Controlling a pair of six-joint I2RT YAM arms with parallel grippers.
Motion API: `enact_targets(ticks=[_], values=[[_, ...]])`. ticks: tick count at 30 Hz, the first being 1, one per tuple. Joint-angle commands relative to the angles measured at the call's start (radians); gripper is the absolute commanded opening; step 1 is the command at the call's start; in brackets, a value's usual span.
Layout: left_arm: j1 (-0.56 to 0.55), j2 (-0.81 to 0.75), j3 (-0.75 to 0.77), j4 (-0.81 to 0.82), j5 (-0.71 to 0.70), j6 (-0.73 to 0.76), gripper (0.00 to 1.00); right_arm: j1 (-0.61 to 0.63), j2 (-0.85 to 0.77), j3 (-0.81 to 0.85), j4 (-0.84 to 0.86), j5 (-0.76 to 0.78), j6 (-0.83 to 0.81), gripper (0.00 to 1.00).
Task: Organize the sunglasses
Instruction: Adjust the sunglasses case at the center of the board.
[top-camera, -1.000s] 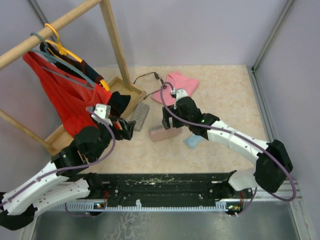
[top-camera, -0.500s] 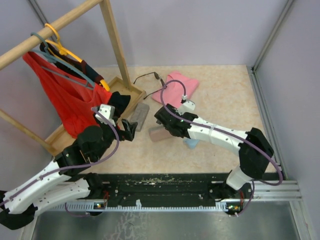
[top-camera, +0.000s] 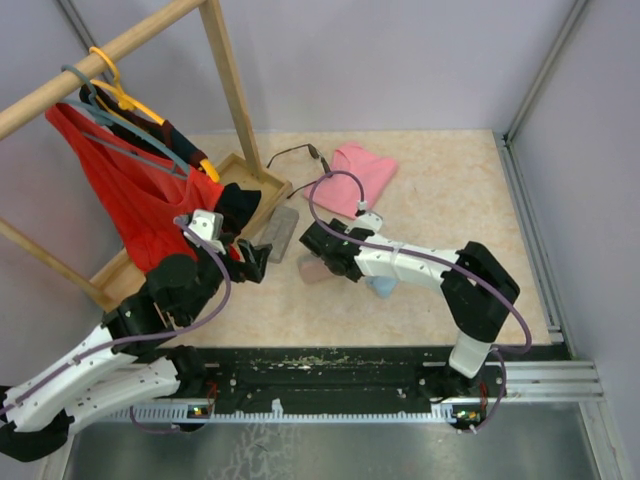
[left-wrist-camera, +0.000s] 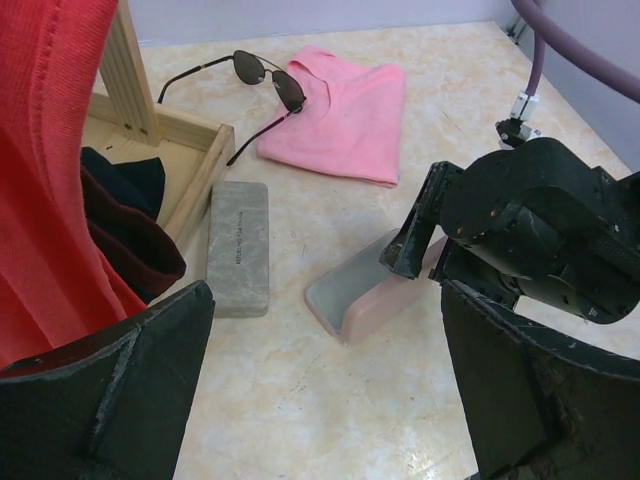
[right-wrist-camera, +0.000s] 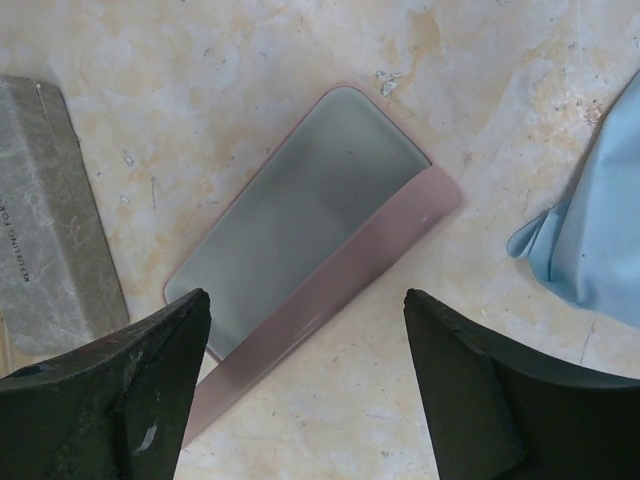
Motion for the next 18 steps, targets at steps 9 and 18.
enact_targets(ticks=[9,18], values=[[0.002,-0.026,-0.006,0.001,0.000,0.001,1.00,0.006,0.002,0.006,0.069,0.001,-0.042,0.54],[0.003,-0.020,-0.002,0.002,0.003,0.002,1.00,-0.009,-0.025,0.004,0.115,0.010,-0.280,0.43]])
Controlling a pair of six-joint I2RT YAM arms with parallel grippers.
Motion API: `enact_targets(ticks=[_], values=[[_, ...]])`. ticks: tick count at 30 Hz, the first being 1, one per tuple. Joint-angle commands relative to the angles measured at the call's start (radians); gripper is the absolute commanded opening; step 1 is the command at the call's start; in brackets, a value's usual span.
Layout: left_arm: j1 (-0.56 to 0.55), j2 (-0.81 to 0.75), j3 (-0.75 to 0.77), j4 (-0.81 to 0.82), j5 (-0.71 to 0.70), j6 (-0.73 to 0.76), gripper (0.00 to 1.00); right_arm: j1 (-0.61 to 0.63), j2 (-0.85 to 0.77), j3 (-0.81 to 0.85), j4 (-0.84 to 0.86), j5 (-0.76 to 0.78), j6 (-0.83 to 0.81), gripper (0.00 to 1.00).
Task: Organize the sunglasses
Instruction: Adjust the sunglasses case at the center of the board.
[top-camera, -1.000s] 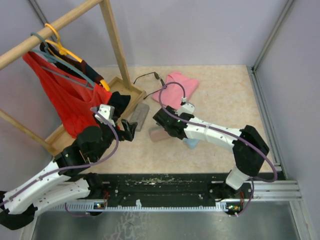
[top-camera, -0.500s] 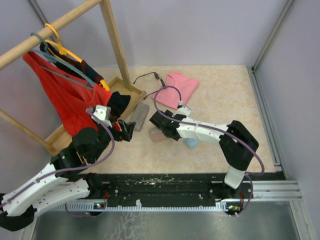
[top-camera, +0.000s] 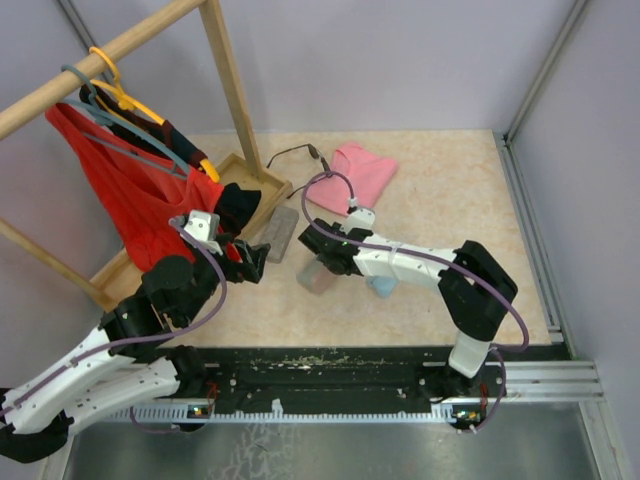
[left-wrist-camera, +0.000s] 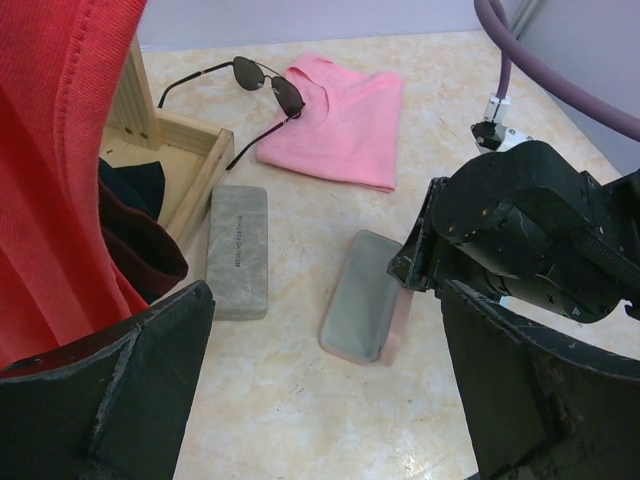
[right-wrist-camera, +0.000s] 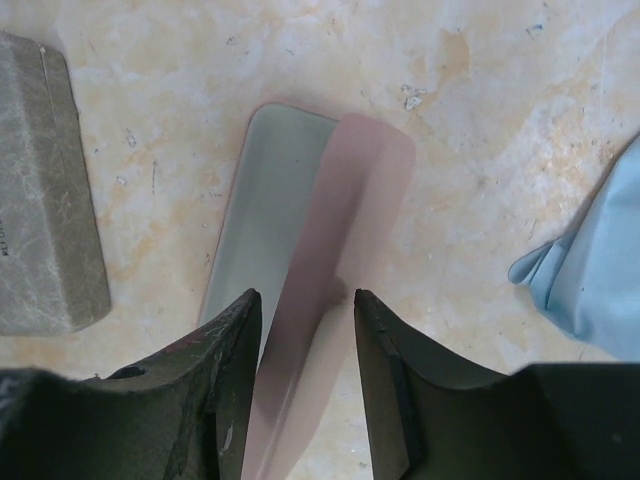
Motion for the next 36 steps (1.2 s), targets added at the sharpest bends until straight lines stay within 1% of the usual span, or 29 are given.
enact_targets(ticks=[1,4,6,9,15,21,24,27,29,31,33,35,36], values=[[0.002,-0.002,-0.001,0.003,0.003,0.003,1.00,-0.013,-0.044,0.003,0.082,-0.001,-0.224,0.43],[0.002,0.002,0.000,0.006,0.007,0.003,1.00,-0.024,-0.059,-0.018,0.162,-0.071,-0.440,0.41],[0.002,0.008,0.003,0.007,0.010,0.005,1.00,-0.028,-0.070,-0.033,0.191,-0.092,-0.540,0.40],[0.003,0.022,0.009,0.009,0.019,0.007,1.00,-0.050,-0.088,-0.055,0.232,-0.174,-0.679,0.37],[0.003,0.033,0.016,0.007,0.029,0.008,1.00,-0.149,-0.153,-0.103,0.338,-0.480,-0.928,0.36],[0.004,0.024,0.020,-0.006,0.032,0.006,1.00,-0.180,-0.143,-0.054,0.336,-0.625,-1.196,0.36],[0.004,0.015,0.019,-0.018,0.029,0.000,1.00,-0.184,-0.072,0.031,0.269,-0.659,-1.306,0.38],[0.004,0.004,0.016,-0.024,0.023,-0.009,1.00,-0.185,-0.039,0.080,0.232,-0.676,-1.331,0.41],[0.004,-0.003,0.010,-0.026,0.021,-0.015,1.00,-0.185,-0.060,0.071,0.256,-0.665,-1.305,0.47],[0.004,-0.007,0.007,-0.026,0.019,-0.021,1.00,-0.185,-0.070,0.074,0.248,-0.600,-1.257,0.55],[0.003,-0.007,0.002,-0.023,0.016,-0.025,1.00,-0.184,-0.071,0.078,0.225,-0.514,-1.182,0.56],[0.004,-0.002,0.001,-0.018,0.019,-0.028,1.00,-0.184,-0.113,0.070,0.199,-0.426,-1.075,0.57],[0.004,0.001,0.002,-0.016,0.021,-0.028,1.00,-0.183,-0.117,0.067,0.176,-0.410,-1.035,0.59]])
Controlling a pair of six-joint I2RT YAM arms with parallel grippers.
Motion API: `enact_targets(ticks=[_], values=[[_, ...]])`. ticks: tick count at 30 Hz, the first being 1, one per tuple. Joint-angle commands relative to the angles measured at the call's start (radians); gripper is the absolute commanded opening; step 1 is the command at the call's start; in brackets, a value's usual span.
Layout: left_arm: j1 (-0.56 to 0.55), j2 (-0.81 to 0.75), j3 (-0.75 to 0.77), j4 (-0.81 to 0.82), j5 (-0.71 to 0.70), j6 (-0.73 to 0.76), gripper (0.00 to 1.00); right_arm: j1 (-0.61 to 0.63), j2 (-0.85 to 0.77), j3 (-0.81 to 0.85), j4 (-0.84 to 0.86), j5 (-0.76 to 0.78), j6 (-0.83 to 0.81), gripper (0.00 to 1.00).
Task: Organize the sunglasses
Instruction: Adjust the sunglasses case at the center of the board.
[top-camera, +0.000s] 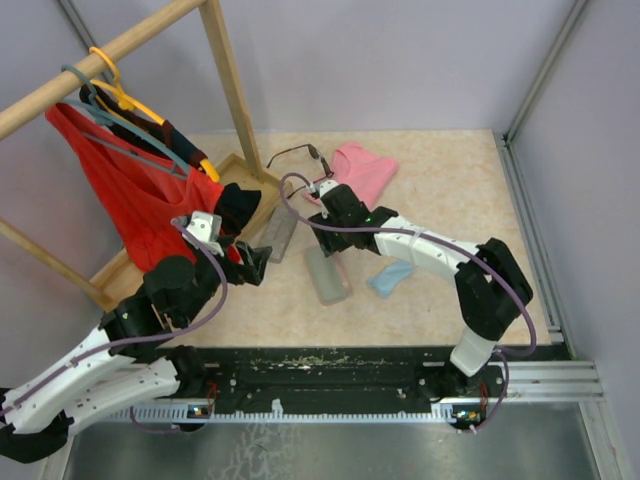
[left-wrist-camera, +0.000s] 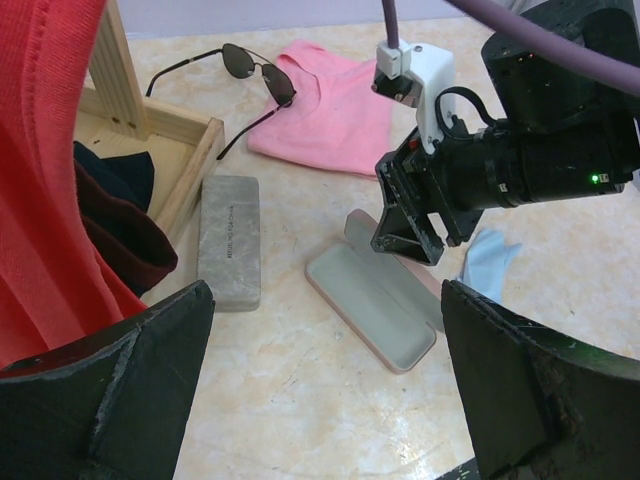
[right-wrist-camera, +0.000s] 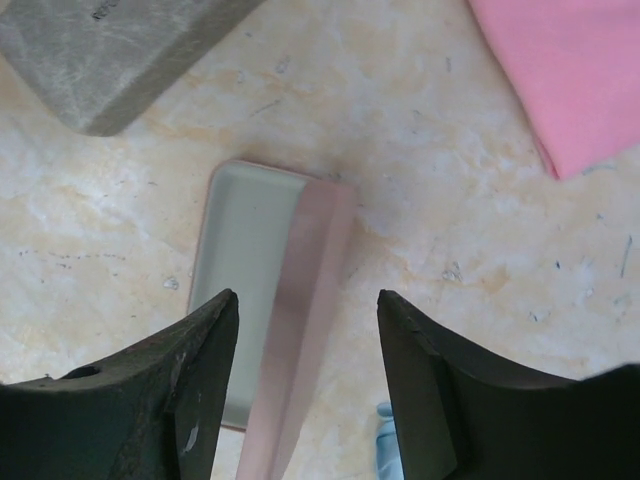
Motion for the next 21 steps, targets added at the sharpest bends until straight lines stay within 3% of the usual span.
enact_targets(ticks=[1,6,14,21], values=[[0.003,0.003,0.002,0.007,-0.002,-0.010,1.00,0.005,-0.074,0.033,-0.058,0.145,0.186,0.60],[0.003,0.017,0.005,0.012,0.007,-0.001,1.00,0.060,-0.068,0.003,-0.104,0.174,0.263,0.62],[0.003,0.017,0.007,0.011,0.014,-0.004,1.00,0.065,-0.010,0.023,-0.126,0.135,0.242,0.43],[0.003,0.008,0.006,0.005,0.012,-0.009,1.00,0.065,0.036,0.070,-0.182,0.153,0.183,0.42]])
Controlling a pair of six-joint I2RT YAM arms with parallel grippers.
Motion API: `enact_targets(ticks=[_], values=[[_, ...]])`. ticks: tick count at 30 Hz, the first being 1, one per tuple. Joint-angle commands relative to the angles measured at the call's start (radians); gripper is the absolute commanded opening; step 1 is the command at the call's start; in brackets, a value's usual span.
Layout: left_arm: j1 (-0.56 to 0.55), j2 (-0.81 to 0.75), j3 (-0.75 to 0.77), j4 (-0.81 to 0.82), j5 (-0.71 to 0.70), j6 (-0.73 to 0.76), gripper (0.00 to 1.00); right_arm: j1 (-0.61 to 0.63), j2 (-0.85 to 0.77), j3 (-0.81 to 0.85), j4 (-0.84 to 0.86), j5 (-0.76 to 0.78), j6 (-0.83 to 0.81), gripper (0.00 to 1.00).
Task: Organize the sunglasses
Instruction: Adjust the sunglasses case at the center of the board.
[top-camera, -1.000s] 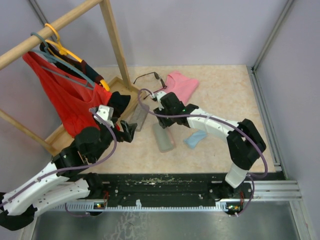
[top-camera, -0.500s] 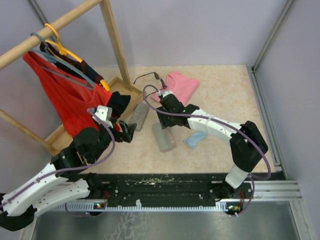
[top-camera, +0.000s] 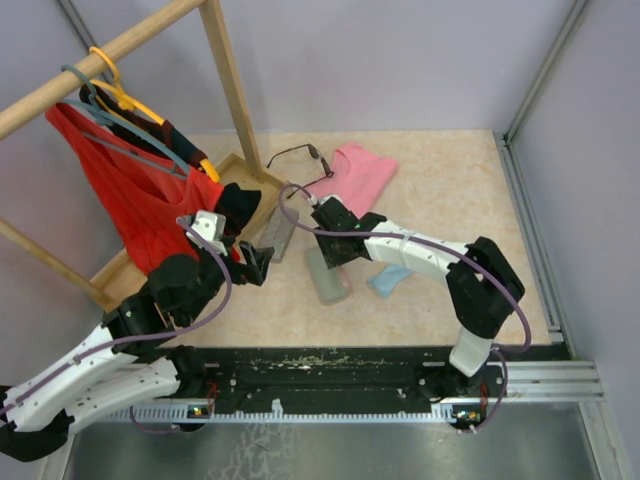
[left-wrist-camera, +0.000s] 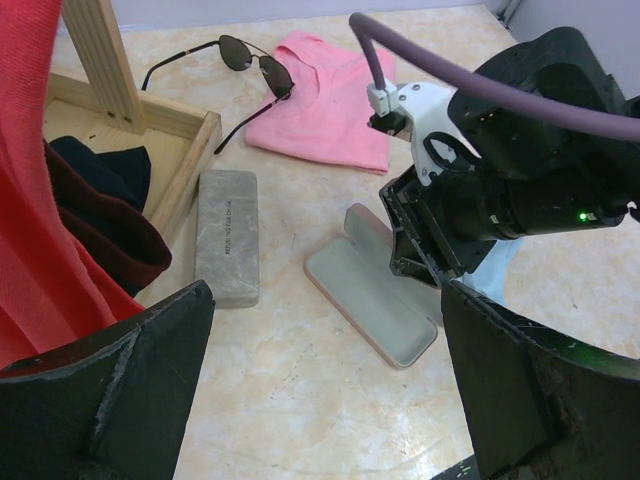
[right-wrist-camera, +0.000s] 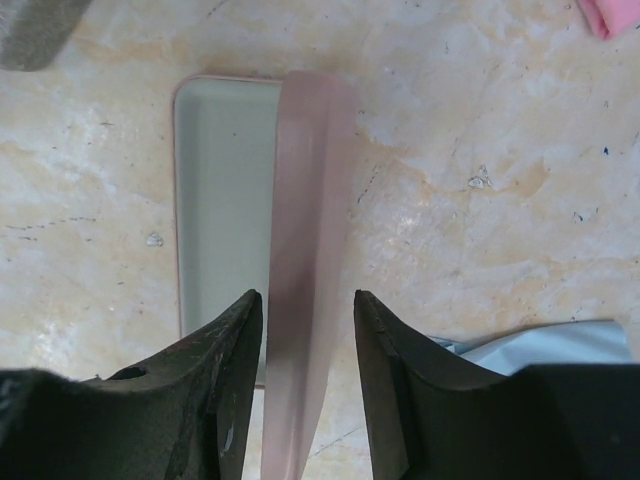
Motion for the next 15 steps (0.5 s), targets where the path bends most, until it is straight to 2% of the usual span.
enact_targets(ticks=[1,6,15], values=[[0.003,-0.011,0.007,0.005,0.005,-0.007,1.00,0.000,0.021,0.068,-0.023,0.010,-0.046,0.42],[0.003,-0.012,0.008,0.001,0.002,-0.005,1.00,-0.001,0.016,0.068,-0.002,-0.020,-0.118,0.32],[0.003,-0.021,0.008,-0.011,-0.004,-0.006,1.00,-0.002,0.020,0.058,0.065,-0.087,-0.377,0.14]])
